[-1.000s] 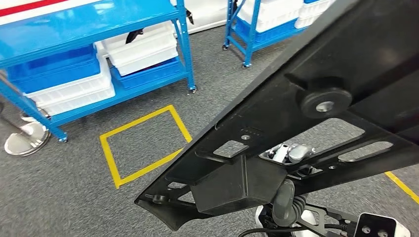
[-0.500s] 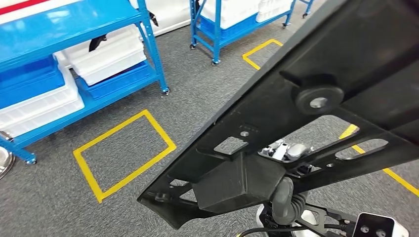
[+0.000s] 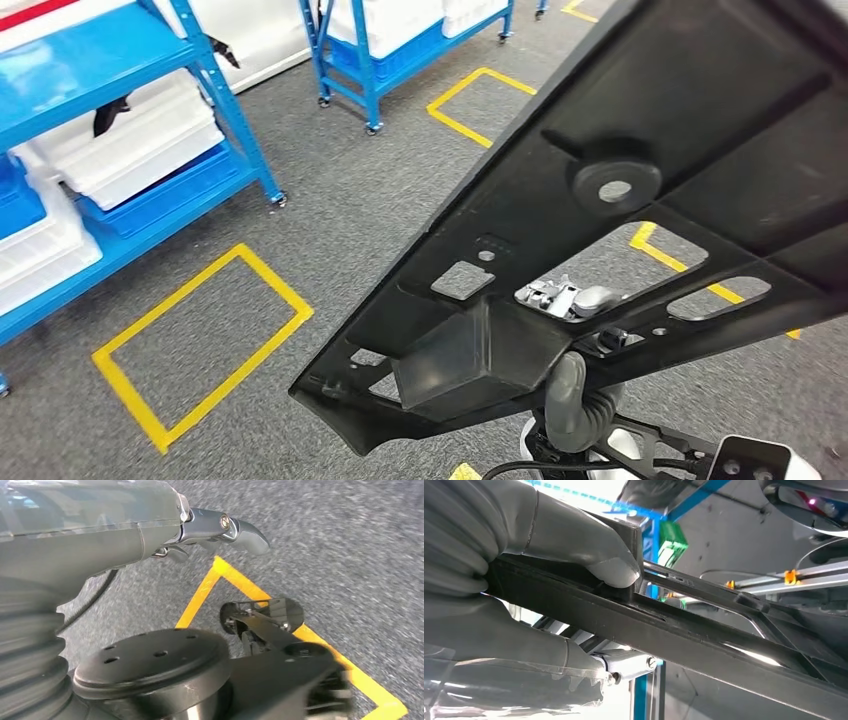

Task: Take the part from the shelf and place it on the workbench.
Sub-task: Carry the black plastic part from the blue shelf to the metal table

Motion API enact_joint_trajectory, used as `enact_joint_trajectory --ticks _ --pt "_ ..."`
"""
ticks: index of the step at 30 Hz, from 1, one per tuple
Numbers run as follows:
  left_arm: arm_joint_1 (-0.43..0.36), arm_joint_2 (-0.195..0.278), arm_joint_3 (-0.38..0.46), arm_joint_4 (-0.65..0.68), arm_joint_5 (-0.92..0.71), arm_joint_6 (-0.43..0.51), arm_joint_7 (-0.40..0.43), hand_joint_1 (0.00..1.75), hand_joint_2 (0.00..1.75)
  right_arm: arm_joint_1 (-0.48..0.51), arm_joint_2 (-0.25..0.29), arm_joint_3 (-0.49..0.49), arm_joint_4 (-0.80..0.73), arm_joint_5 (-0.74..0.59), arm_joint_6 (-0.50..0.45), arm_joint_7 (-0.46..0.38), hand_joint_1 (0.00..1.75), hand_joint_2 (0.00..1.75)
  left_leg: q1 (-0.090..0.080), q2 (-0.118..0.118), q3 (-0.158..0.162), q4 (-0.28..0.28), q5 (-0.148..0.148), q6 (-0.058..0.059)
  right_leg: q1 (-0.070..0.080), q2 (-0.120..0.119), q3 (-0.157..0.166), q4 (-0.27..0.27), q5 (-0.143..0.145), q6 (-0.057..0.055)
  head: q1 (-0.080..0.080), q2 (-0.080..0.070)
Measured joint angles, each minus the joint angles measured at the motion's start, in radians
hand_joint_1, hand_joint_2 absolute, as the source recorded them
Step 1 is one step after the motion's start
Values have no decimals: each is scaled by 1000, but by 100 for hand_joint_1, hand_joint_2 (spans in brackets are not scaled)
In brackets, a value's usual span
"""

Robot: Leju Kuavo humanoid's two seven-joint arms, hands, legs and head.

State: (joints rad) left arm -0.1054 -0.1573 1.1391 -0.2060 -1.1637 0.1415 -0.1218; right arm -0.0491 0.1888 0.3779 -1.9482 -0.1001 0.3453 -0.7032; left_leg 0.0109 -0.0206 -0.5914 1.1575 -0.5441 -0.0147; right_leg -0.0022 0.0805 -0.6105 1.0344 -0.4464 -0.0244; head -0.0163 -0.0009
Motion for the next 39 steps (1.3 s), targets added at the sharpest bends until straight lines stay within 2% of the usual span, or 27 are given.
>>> enact_joint_trajectory --ticks 1,3,4,5,6,8,10,11,12,13,14,15,17,19,21,23,25,26,27,28,29,30,32,34,36,37,39 --pt "0 3 -2 0 -1 0 -2 0 175 1 0 0 -2 2 -3 0 175 175 -2 -26 29 -66 29 8 1 12 0 1 1 2 1 0" --pt "-1 8 -4 0 -5 -1 -6 0 175 3 0 0 -6 5 -5 0 175 175 -6 -64 61 -142 49 17 -3 32 -6 2 5 10 -1 0" --pt "-1 9 -5 0 -7 -1 -7 0 175 5 0 0 -8 7 -6 0 175 175 -8 -64 64 -149 47 18 -6 43 -10 1 9 16 -2 0" --pt "-2 9 -6 0 -9 -1 -7 0 175 9 0 -1 -11 8 -7 0 175 175 -8 -54 67 -157 50 19 -8 55 -13 -3 14 24 -3 0" --pt "-3 10 -9 0 -12 -2 -8 0 175 12 0 -1 -14 8 -8 0 175 175 -7 -41 71 -166 57 22 -8 53 -16 -1 14 30 -3 0" --pt "-3 11 -15 0 -16 -2 -12 0 175 16 0 -2 -20 9 -8 0 175 175 -4 -11 78 -187 71 30 -1 8 -38 41 -17 39 -1 0" --pt "-2 12 -19 0 -19 -3 -15 0 175 18 0 -3 -22 8 -6 0 175 175 -6 18 79 -194 75 35 -1 -51 -91 155 -83 44 1 0" --pt "0 12 -20 0 -19 -4 -15 0 175 20 0 -4 -22 7 -6 0 175 175 -7 34 78 -193 75 35 -4 -65 -118 215 -108 47 1 0" --pt "1 13 -20 0 -19 -4 -15 0 175 23 0 -5 -22 7 -5 0 175 175 -8 50 77 -192 74 35 -8 -72 -134 252 -118 51 1 0" --pt "1 13 -21 0 -19 -4 -15 0 175 25 0 -6 -22 7 -5 0 175 175 -8 64 76 -190 72 34 -11 -77 -131 253 -109 54 1 0" --pt "0 13 -22 0 -20 -4 -15 0 175 26 0 -6 -22 7 -5 0 175 175 -7 77 76 -189 70 32 -14 -84 -107 213 -85 57 1 0" --pt "0 13 -23 0 -20 -4 -16 0 175 26 0 -7 -22 7 -5 0 175 175 -7 88 77 -185 67 28 -17 -98 -65 144 -53 59 1 0" --pt "-1 13 -24 0 -20 -4 -16 0 175 26 0 -7 -24 6 -5 0 175 175 -9 104 78 -176 57 17 -14 -130 3 25 -16 52 1 0" --pt "-2 14 -26 0 -20 -4 -17 0 175 26 0 -8 -26 6 -4 0 175 175 -13 117 79 -171 50 4 -9 -135 17 -7 -14 38 1 0" --pt "-5 15 -28 0 -23 -4 -19 0 175 28 0 -11 -28 5 0 0 175 175 -10 125 83 -168 45 -7 -9 -115 15 -11 -11 25 1 0" --pt "-6 15 -30 0 -27 -5 -19 0 175 30 3 -14 -33 4 10 0 175 175 -4 90 67 -126 10 -15 -12 -97 15 -15 -6 14 0 0" --pt "-3 16 -30 0 -31 -5 -19 0 175 31 7 -17 -36 3 20 0 175 175 0 42 12 -3 -58 -19 -11 -77 13 -16 -4 6 0 0" --pt "0 16 -30 0 -32 -6 -18 0 175 33 8 -19 -36 3 25 0 175 175 0 33 -21 68 -86 -20 -9 -65 13 -15 -3 4 0 0" --pt "2 16 -31 0 -33 -6 -18 0 175 34 8 -21 -36 2 29 0 175 175 0 30 -46 118 -99 -19 -7 -52 12 -14 -3 4 0 0" --pt "3 16 -31 0 -34 -6 -18 0 175 36 8 -24 -36 2 33 0 175 175 0 28 -56 131 -90 -16 -5 -39 12 -13 -3 3 0 0" --pt "4 16 -31 0 -34 -6 -17 0 175 37 9 -27 -36 2 35 0 175 175 0 24 -46 103 -61 -13 -4 -25 13 -11 -3 3 0 0" --pt "3 16 -32 0 -34 -5 -17 0 175 38 9 -29 -36 2 36 0 175 175 0 14 -21 41 -20 -8 -3 -11 14 -10 -3 4 0 0" --pt "3 19 -34 0 -34 -5 -17 0 175 38 12 -33 -36 2 37 0 175 175 0 -38 34 -93 41 2 -4 13 13 -8 -2 7 1 0" --pt "3 21 -35 0 -35 -5 -16 0 175 39 14 -36 -37 3 37 0 175 175 -3 -70 55 -147 52 9 -9 34 4 -8 4 18 0 0" --pt "2 22 -37 0 -35 -5 -14 0 175 43 15 -39 -41 4 41 0 175 175 -4 -51 58 -159 58 17 -14 52 -2 -11 10 33 -1 0" --pt "1 22 -37 0 -36 -5 -13 0 175 44 15 -41 -43 5 44 0 175 175 -2 -39 61 -168 64 23 -12 41 -6 -6 6 38 0 0" --pt "0 22 -39 0 -38 -4 -11 0 175 46 16 -45 -48 8 51 0 175 175 0 -10 65 -184 75 36 -6 -12 -35 58 -37 44 3 0"
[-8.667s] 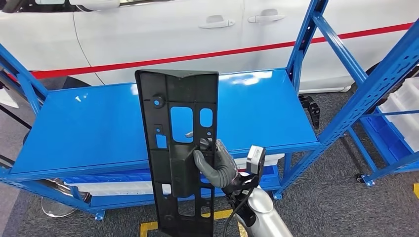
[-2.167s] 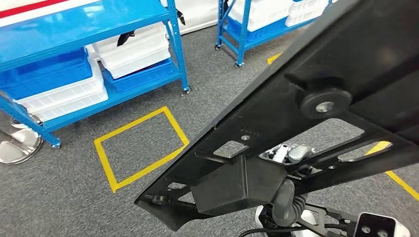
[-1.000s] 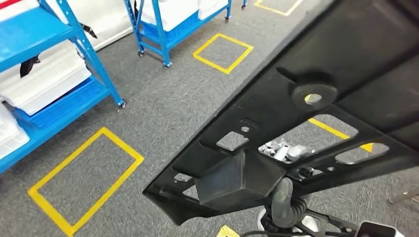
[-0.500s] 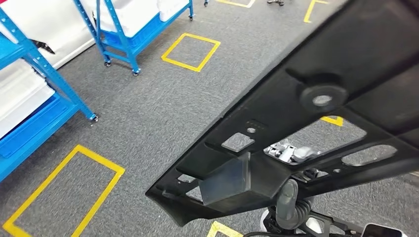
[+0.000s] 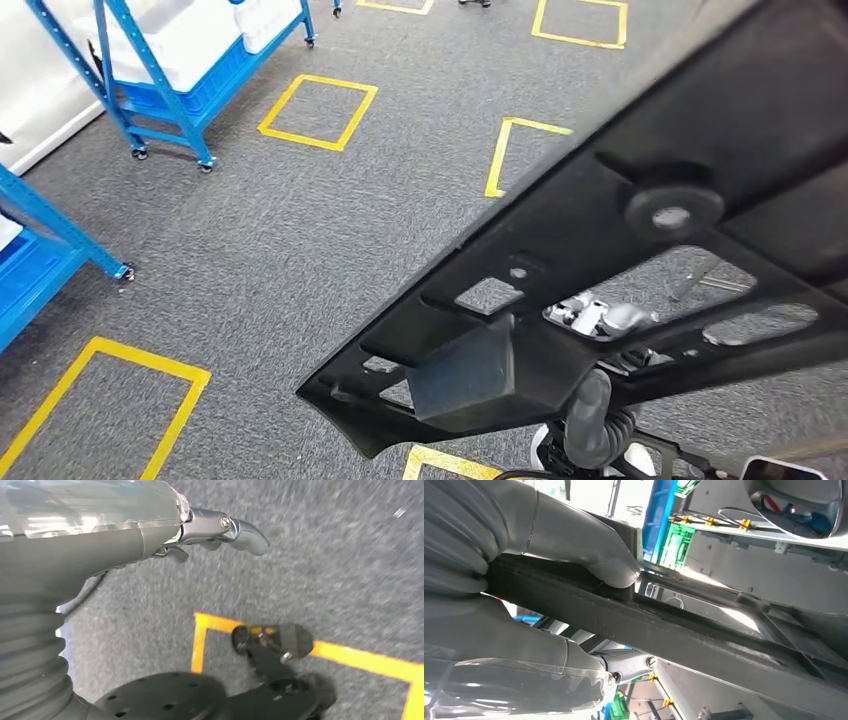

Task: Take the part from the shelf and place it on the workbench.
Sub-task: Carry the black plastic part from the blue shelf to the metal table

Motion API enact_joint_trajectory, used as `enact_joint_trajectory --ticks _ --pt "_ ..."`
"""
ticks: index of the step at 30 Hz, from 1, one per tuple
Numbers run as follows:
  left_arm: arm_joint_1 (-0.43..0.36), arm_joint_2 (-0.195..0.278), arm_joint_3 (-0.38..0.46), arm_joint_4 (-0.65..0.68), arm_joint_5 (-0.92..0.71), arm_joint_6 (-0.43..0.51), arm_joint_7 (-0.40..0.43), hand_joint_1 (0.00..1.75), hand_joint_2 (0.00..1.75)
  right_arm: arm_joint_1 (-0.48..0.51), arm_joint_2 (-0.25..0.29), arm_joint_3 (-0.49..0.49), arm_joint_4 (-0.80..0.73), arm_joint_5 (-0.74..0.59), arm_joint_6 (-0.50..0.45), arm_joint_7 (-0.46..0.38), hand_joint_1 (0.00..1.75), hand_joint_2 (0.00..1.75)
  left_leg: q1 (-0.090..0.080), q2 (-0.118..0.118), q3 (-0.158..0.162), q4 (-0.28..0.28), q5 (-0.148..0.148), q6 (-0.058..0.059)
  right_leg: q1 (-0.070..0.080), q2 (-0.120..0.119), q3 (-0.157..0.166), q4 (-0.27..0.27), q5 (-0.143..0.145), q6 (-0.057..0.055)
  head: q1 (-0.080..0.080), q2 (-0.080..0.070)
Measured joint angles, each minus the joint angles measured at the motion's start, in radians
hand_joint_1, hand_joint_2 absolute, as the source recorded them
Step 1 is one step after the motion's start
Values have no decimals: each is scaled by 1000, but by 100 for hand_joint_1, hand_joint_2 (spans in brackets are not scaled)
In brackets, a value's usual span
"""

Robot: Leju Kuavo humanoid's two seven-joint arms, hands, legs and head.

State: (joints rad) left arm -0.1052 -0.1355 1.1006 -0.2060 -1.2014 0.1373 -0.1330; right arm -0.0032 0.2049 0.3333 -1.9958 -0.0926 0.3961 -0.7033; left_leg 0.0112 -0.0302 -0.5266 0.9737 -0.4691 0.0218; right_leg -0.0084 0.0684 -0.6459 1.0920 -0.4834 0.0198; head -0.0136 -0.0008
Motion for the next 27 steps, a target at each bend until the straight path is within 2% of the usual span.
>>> enact_joint_trajectory --ticks 1,2,3,4,5,6,8,9,10,12,13,14,15,17,18,19,20,21,23,24,25,26,27 --pt "0 0 0 0 -1 0 1 0 175 1 0 -2 -1 2 2 0 175 175 -3 15 0 -2 1 3 1 -30 -27 60 -35 2 1 0" --pt "2 0 0 0 -2 0 3 0 175 3 0 -4 -2 6 2 0 175 175 -5 31 -1 -2 2 5 0 -47 -57 126 -68 4 2 0" --pt "3 1 -1 0 -2 -1 4 0 175 5 0 -6 -2 10 2 0 175 175 -7 46 -3 -1 1 5 -2 -55 -80 178 -88 6 2 0" --pt "3 1 -1 0 -3 -1 4 0 175 8 0 -9 -2 13 2 0 175 175 -7 61 -4 0 0 4 -5 -60 -87 199 -90 8 2 0" --pt "3 1 -2 0 -4 -1 5 0 175 10 0 -11 -2 16 2 0 175 175 -7 74 -5 1 -1 3 -8 -64 -74 182 -74 11 2 0" --pt "2 0 -4 0 -5 -2 5 0 175 11 0 -13 -2 19 2 0 175 175 -7 86 -5 3 -2 0 -10 -73 -40 126 -45 12 2 0" --pt "0 0 -7 0 -6 0 7 0 175 12 0 -16 -4 24 4 0 175 175 -9 104 -4 12 -9 -10 -10 -114 39 -12 1 9 2 0" --pt "-1 0 -8 0 -7 1 8 0 175 12 0 -17 -6 26 6 0 175 175 -11 112 -3 16 -13 -16 -8 -129 64 -56 11 5 2 0" --pt "-2 0 -9 0 -7 2 10 0 175 12 0 -18 -8 27 8 0 175 175 -14 119 -2 19 -16 -21 -6 -136 71 -72 12 0 1 0" --pt "-4 0 -10 0 -7 3 11 0 175 13 1 -21 -10 27 11 0 175 175 -14 134 0 21 -20 -32 -3 -115 69 -72 15 -11 1 0" --pt "-6 0 -11 0 -7 3 10 0 175 13 2 -22 -10 26 13 0 175 175 -11 130 0 26 -26 -38 -4 -105 68 -74 18 -17 1 0" --pt "-7 0 -11 0 -6 3 8 0 175 13 3 -23 -10 24 14 0 175 175 -8 115 -7 45 -42 -43 -5 -95 68 -77 21 -23 1 0" --pt "-8 0 -12 0 -5 3 7 0 175 13 5 -24 -10 21 17 0 175 175 -5 92 -24 84 -69 -47 -7 -86 68 -79 23 -29 0 0" --pt "-6 -1 -12 0 -4 3 10 0 175 13 9 -24 -7 11 23 0 175 175 -2 50 -83 215 -135 -50 -6 -66 65 -78 26 -35 0 0" --pt "-4 -1 -12 0 -4 3 16 0 175 13 10 -24 -3 7 28 0 175 175 -2 42 -113 278 -156 -50 -4 -54 64 -77 27 -37 0 0" --pt "-2 -2 -12 0 -5 3 26 0 175 14 10 -25 2 3 34 0 175 175 -2 39 -131 312 -159 -49 -2 -41 63 -76 27 -37 0 0" --pt "-1 -4 -12 0 -7 4 38 0 175 14 11 -26 7 -1 40 0 175 175 -2 37 -130 307 -141 -47 -1 -27 63 -74 27 -38 0 0" --pt "-1 -6 -12 0 -10 5 50 0 175 14 11 -27 12 -4 46 0 175 175 -2 31 -112 263 -107 -43 0 -14 63 -72 27 -38 0 0" --pt "1 -7 -13 0 -14 7 67 0 175 14 12 -29 21 -8 54 0 175 175 -2 -5 -52 127 -40 -31 2 9 62 -69 27 -36 0 0" --pt "2 -8 -13 0 -15 8 71 0 175 14 13 -29 24 -9 55 0 175 175 -2 -23 -30 76 -24 -26 1 20 59 -68 29 -32 0 0" --pt "3 -8 -13 0 -15 10 74 0 175 14 14 -30 27 -10 57 0 175 175 -3 -36 -18 47 -19 -22 0 30 55 -68 31 -27 0 0" --pt "4 -9 -13 0 -15 12 78 0 175 14 14 -31 30 -11 59 0 175 175 -5 -37 -15 39 -21 -19 -2 40 51 -69 34 -20 0 0" --pt "3 -10 -13 0 -14 15 83 0 175 14 14 -32 33 -12 64 0 175 175 -5 -29 -14 34 -18 -15 -3 49 48 -72 38 -13 0 0"
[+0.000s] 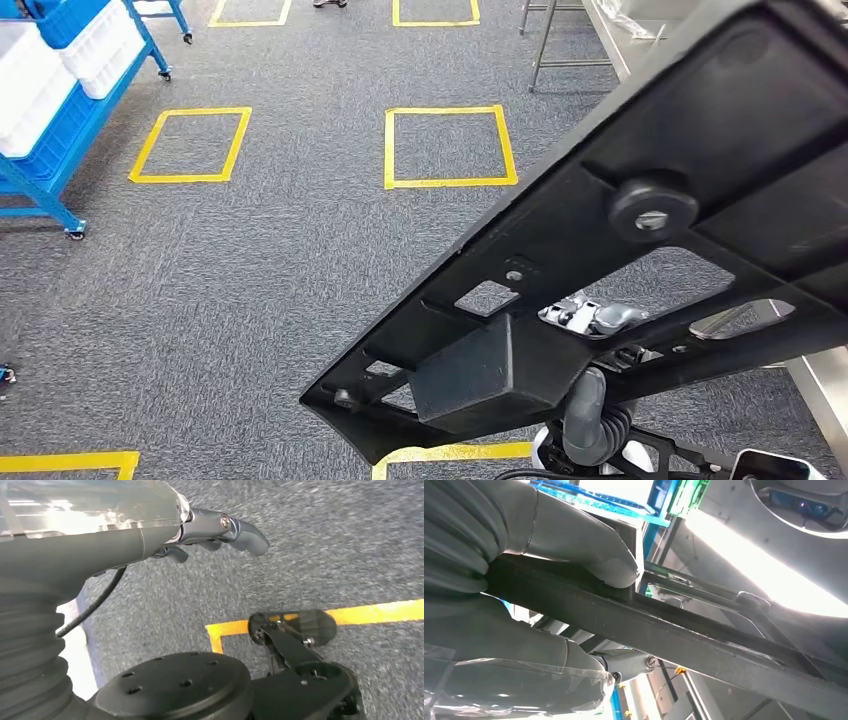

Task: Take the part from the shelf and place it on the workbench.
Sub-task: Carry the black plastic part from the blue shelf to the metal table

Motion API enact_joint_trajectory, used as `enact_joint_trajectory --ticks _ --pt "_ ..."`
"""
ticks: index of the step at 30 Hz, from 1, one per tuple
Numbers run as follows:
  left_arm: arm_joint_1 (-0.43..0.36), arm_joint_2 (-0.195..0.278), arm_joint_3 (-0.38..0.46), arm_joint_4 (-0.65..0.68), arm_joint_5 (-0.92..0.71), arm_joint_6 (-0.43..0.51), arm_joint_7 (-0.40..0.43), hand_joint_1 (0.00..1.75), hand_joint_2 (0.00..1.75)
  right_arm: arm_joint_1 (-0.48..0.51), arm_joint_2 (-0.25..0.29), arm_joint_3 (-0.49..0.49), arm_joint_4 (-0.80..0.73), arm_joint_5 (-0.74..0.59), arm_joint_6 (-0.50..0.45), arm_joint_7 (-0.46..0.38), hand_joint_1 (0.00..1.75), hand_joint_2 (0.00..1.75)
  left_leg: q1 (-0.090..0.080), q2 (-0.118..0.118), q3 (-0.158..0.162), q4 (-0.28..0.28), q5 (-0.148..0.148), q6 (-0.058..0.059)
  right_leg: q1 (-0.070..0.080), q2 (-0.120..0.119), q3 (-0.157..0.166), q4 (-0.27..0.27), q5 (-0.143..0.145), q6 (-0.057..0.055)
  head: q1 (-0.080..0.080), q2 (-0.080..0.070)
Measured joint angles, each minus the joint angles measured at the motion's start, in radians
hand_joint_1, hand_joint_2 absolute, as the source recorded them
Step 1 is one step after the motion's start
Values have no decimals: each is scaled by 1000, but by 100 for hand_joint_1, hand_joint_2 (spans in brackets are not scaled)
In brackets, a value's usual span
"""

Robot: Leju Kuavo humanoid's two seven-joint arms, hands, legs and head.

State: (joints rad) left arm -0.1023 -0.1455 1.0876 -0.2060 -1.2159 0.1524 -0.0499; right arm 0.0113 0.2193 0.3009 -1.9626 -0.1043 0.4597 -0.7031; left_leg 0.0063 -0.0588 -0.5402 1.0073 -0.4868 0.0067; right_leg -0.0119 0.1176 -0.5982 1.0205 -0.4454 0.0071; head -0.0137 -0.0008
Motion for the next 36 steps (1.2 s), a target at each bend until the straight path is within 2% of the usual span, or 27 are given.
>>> enact_joint_trajectory --ticks 1,2,3,5,6,7,8,9,11,12,13,14,16,18,20,21,22,23,24,25,27,29,31,32,33,35,36 --pt "-1 -2 0 0 1 3 7 0 175 0 0 -3 4 -1 8 0 175 175 2 10 1 -7 5 4 0 -4 -2 0 0 5 0 0" --pt "-2 -5 0 0 4 7 14 0 175 -1 0 -6 8 -1 17 0 175 175 4 21 3 -15 11 9 1 -21 -8 10 -8 11 2 0" --pt "-2 -7 0 0 9 10 21 0 175 -4 0 -9 15 0 26 0 175 175 5 34 4 -23 16 15 3 -46 -21 37 -28 15 3 0" --pt "2 -9 3 0 23 15 29 0 175 -12 0 -11 35 7 38 0 175 175 3 60 4 -28 20 21 3 -95 -72 146 -91 22 6 0" --pt "4 -10 5 0 29 17 33 0 175 -15 0 -11 47 13 41 0 175 175 2 74 3 -28 19 23 1 -103 -100 207 -117 26 6 0" --pt "6 -12 7 0 33 18 36 0 175 -17 0 -11 58 19 43 0 175 175 1 88 2 -27 19 22 -2 -107 -118 247 -126 29 6 0" --pt "6 -15 9 0 37 20 40 0 175 -19 0 -11 69 23 44 0 175 175 1 100 1 -26 18 22 -5 -111 -119 253 -117 32 6 0" --pt "6 -19 11 0 41 20 42 0 175 -24 -1 -10 79 27 45 0 175 175 1 111 1 -23 16 20 -7 -117 -99 220 -92 35 6 0" --pt "6 -32 17 0 55 16 29 0 175 -43 -5 -2 98 28 48 8 175 175 0 131 1 -15 9 13 -7 -153 -29 92 -35 34 6 0" --pt "6 -39 21 0 63 13 15 0 175 -58 -11 6 108 25 50 14 175 175 -3 139 0 -11 5 8 -5 -169 -2 40 -20 29 6 0" --pt "5 -46 26 0 69 9 -2 0 175 -72 -18 18 118 19 48 21 175 175 -5 147 0 -7 2 3 -1 -180 11 10 -14 23 5 0" --pt "3 -52 29 0 73 6 -20 0 175 -85 -27 30 127 9 45 27 175 175 -8 155 0 -5 1 -2 3 -181 12 1 -16 16 4 0" --pt "-2 -63 32 1 70 1 -48 0 175 -99 -43 49 142 -14 27 31 175 175 -6 166 1 -2 -4 -12 3 -159 8 -2 -11 2 3 0" --pt "-5 -68 32 1 59 -1 -63 0 175 -108 -52 63 155 -29 -6 25 175 175 -1 135 -12 34 -32 -22 -2 -141 8 -7 -5 -11 2 0" --pt "-4 -69 32 1 47 -3 -66 0 175 -114 -58 80 165 -34 -45 15 175 175 3 87 -62 148 -95 -27 -3 -122 6 -8 -2 -19 2 0" --pt "-1 -68 32 1 44 -2 -64 0 175 -115 -62 89 170 -37 -59 12 175 175 4 75 -95 218 -124 -29 -3 -110 5 -8 -1 -21 1 0" --pt "1 -67 32 1 43 1 -61 0 175 -114 -67 97 174 -42 -68 11 175 175 4 70 -120 270 -139 -30 -3 -97 4 -7 -1 -22 1 0" --pt "3 -65 32 1 46 6 -56 0 175 -114 -71 102 178 -50 -70 11 175 175 4 68 -130 288 -133 -30 -3 -83 4 -5 -1 -22 1 0" --pt "3 -62 32 1 49 13 -51 0 175 -114 -75 106 182 -58 -69 11 175 175 5 66 -122 266 -108 -29 -3 -70 4 -3 -1 -22 1 0" --pt "3 -58 32 1 52 21 -47 0 175 -115 -77 108 185 -66 -65 11 175 175 6 59 -99 210 -71 -27 -3 -57 5 -1 -1 -21 1 0" --pt "4 -50 32 1 54 34 -39 0 175 -118 -79 110 189 -73 -60 11 175 175 11 17 -43 80 -14 -21 -3 -33 1 5 -2 -15 2 0" --pt "6 -41 33 1 53 43 -30 0 175 -121 -79 112 190 -71 -59 11 175 175 11 -13 -20 23 -1 -14 -3 -11 -6 8 1 -2 2 0" --pt "5 -33 33 1 54 49 -23 0 175 -123 -79 112 189 -68 -62 11 175 175 10 2 -18 15 3 -3 -4 6 -12 5 7 13 2 0" --pt "4 -30 33 1 54 50 -22 0 175 -123 -79 112 188 -67 -65 11 175 175 11 13 -17 10 7 4 -4 -4 -16 9 3 17 3 0" --pt "3 -27 33 1 51 50 -22 0 175 -125 -79 112 186 -66 -70 11 175 175 12 25 -16 4 12 12 -2 -26 -26 28 -10 21 5 0" --pt "3 -24 32 1 38 42 -24 0 175 -129 -77 112 178 -61 -85 12 175 175 10 50 -16 -2 17 22 -1 -86 -73 129 -71 25 8 0" --pt "6 -23 31 1 29 38 -25 0 175 -131 -76 112 173 -58 -95 12 175 175 7 64 -16 -2 17 24 -1 -102 -104 198 -104 26 10 0"
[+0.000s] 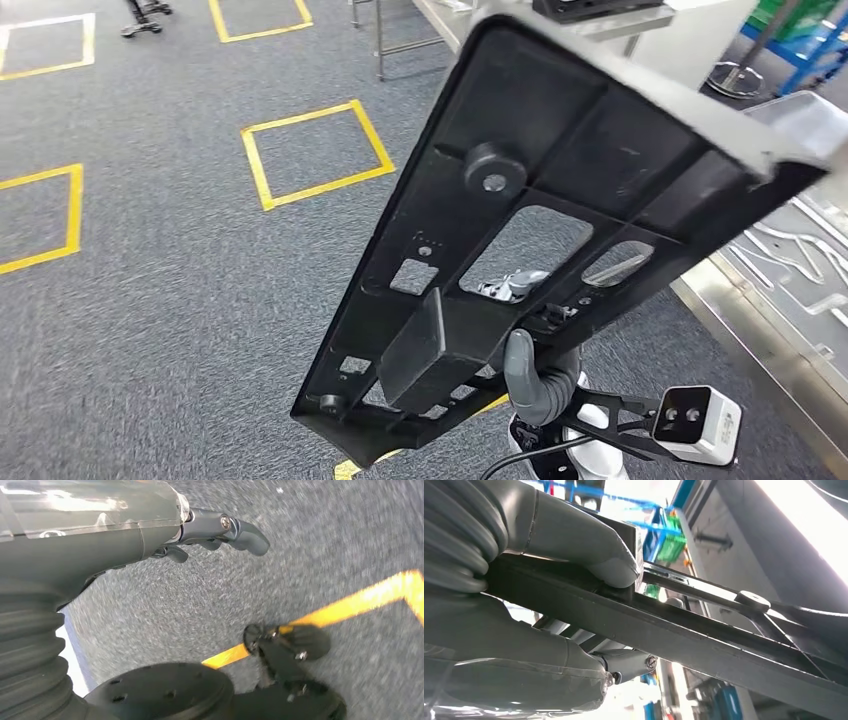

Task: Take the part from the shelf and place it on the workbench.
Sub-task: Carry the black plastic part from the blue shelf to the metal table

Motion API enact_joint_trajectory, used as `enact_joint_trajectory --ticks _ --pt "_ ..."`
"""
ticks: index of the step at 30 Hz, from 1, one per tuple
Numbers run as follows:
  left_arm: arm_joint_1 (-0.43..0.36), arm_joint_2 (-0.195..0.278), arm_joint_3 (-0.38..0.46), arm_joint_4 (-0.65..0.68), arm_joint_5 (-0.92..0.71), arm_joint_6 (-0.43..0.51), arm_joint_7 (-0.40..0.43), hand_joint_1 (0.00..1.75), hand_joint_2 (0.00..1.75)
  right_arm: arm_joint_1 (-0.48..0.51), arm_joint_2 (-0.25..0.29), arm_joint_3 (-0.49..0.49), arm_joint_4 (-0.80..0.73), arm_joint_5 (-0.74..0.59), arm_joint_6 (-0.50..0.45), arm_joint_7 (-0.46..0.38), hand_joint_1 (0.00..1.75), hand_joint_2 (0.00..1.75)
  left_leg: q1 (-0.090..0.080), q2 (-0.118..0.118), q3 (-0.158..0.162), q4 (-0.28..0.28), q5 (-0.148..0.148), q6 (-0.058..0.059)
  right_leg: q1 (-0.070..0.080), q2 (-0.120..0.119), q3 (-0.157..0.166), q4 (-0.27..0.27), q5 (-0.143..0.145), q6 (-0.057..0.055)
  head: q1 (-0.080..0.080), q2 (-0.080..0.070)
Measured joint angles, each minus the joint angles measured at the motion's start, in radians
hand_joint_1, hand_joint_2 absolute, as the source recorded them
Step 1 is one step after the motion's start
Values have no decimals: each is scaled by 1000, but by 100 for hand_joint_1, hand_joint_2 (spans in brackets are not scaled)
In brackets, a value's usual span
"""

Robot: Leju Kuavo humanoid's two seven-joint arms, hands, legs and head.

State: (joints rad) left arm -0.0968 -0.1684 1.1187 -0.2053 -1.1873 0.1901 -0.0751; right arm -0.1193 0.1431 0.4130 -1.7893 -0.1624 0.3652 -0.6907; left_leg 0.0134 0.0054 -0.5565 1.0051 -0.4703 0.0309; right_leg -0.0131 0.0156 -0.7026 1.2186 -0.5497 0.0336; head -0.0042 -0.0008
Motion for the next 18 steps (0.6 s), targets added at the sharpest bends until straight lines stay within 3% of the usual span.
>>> enact_joint_trajectory --ticks 1,2,3,5,7,8,10,11,13,15,16,17,18 --pt "2 1 -2 0 -9 -3 -1 0 175 0 1 0 -4 3 -9 1 175 175 -3 14 -1 0 -1 1 -1 -7 -26 59 -22 1 0 0" --pt "4 2 -4 0 -15 -6 -2 0 175 2 2 0 -8 6 -17 2 175 175 -4 28 -1 0 -1 2 -1 -10 -38 87 -26 2 0 0" --pt "4 2 -6 0 -20 -7 -4 0 175 2 3 0 -12 8 -23 3 175 175 -6 40 0 1 -2 2 0 -12 -29 76 -11 1 0 0" --pt "3 3 -11 0 -26 -9 -5 0 175 3 8 0 -21 9 -29 5 175 175 -9 61 4 1 -5 0 3 -37 45 -55 51 -8 0 0" --pt "2 3 -14 0 -28 -12 -6 0 175 1 14 0 -30 9 -30 5 175 175 -15 77 8 1 -9 -5 13 -77 112 -176 88 -22 0 0" --pt "2 4 -15 0 -28 -13 -7 0 175 1 17 1 -33 9 -31 5 175 175 -17 85 10 2 -11 -9 18 -88 123 -201 90 -27 0 0" --pt "1 5 -17 0 -28 -14 -10 0 175 1 21 1 -38 9 -34 5 175 175 -19 104 14 -1 -12 -19 21 -72 121 -207 92 -36 0 0" --pt "0 6 -18 0 -27 -14 -10 0 175 2 23 1 -40 8 -34 5 175 175 -18 103 16 2 -16 -24 17 -61 122 -212 96 -40 0 0" --pt "-1 7 -18 0 -21 -11 -6 0 175 0 29 2 -46 5 -31 6 175 175 -15 66 1 46 -50 -34 9 -39 126 -223 104 -51 -2 0" --pt "2 10 -18 0 -15 -5 1 0 175 -2 36 4 -47 0 -25 6 175 175 -9 17 -53 166 -115 -42 5 -17 125 -225 108 -57 -4 0" --pt "2 11 -18 0 -12 -3 3 0 175 -1 38 4 -47 -1 -23 7 175 175 -7 7 -83 231 -141 -45 5 -6 124 -224 108 -58 -5 0" --pt "1 13 -18 0 -11 -2 4 0 175 0 38 5 -46 0 -22 6 175 175 -6 3 -102 274 -151 -48 5 6 123 -223 109 -58 -5 0" --pt "-1 14 -18 0 -11 -1 3 0 175 1 38 5 -46 1 -23 5 175 175 -4 2 -103 280 -141 -51 4 19 123 -221 109 -58 -5 0"
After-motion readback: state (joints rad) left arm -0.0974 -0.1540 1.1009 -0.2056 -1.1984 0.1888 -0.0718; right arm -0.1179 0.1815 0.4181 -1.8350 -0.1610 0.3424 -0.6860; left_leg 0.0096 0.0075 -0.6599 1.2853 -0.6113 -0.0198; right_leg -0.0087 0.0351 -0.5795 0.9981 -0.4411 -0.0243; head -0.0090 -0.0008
